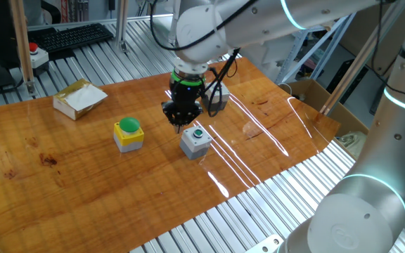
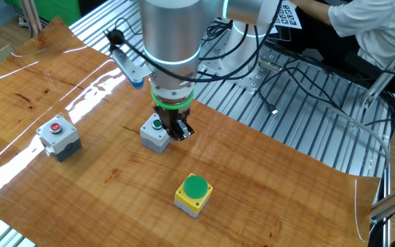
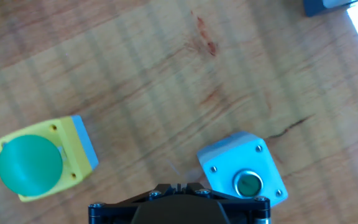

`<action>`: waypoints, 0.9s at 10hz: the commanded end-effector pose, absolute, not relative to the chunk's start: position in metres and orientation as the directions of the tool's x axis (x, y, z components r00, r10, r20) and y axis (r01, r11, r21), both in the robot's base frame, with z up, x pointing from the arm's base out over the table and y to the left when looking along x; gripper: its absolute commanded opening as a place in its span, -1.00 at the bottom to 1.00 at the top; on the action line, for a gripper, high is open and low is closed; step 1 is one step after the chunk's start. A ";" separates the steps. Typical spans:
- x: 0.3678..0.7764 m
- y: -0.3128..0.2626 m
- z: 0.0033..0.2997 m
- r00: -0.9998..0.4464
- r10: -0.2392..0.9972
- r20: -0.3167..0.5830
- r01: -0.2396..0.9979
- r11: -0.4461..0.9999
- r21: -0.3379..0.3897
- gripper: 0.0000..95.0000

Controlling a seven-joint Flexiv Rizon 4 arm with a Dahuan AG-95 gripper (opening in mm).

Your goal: Press three buttons from left to right in sequence

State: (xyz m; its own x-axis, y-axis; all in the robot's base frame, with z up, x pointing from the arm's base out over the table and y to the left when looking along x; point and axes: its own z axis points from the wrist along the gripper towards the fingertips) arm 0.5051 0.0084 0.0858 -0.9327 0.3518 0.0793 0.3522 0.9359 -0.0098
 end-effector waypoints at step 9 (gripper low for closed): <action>0.505 0.023 0.086 -0.957 0.285 0.045 0.286 0.958 0.004 -1.00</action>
